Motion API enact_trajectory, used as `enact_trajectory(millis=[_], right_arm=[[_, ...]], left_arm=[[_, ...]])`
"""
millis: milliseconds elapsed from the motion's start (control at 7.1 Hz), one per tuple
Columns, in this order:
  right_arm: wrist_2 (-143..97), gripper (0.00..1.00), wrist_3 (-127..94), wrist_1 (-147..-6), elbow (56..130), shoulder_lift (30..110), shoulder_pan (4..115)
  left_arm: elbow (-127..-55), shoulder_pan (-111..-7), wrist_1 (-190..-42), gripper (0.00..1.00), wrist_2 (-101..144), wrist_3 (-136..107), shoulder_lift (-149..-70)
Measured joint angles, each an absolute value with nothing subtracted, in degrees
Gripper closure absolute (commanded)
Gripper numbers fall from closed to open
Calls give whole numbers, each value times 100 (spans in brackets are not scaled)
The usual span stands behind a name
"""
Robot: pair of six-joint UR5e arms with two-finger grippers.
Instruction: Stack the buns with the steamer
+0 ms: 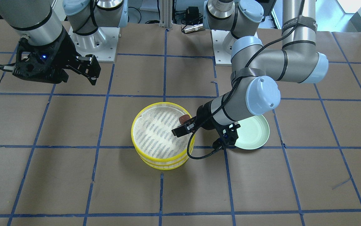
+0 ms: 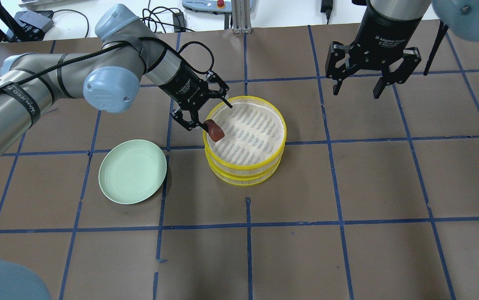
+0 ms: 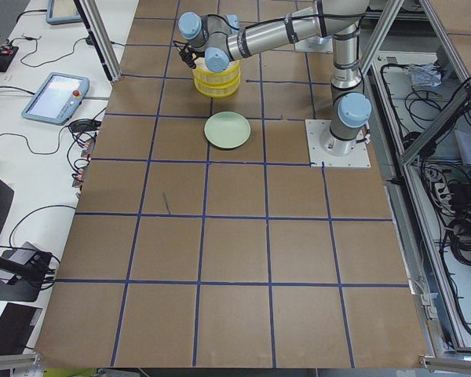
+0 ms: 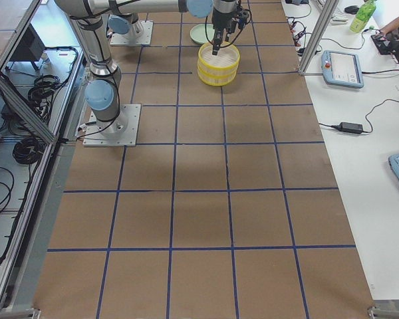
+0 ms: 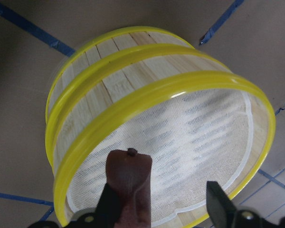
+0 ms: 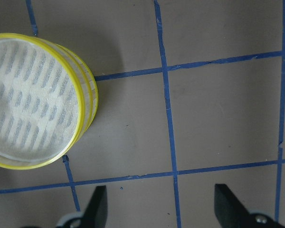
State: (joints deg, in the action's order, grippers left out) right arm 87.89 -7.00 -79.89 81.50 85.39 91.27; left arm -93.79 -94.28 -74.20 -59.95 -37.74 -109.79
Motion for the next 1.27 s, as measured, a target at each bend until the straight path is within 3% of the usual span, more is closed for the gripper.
enact_trajectory(millis=[141, 423, 845, 1268], right_arm=[[8911, 15, -405, -7887, 8110, 8545, 9128], [9014, 1, 79, -7927, 8194, 8545, 9119], [8984, 1, 172, -8290, 8288, 8569, 9115], [8982, 1, 179, -8322, 8339, 8570, 9070]], left_arm=[[-9372, -9449, -7421, 0, -6105, -3695, -10924], [-9373, -9456, -7420, 0, -6193, -3624, -10891], [-9227, -9458, -7850, 0, -7214, -2146, -10056], [-8630, -9328, -9258, 0, -8544, -1023, -9358]])
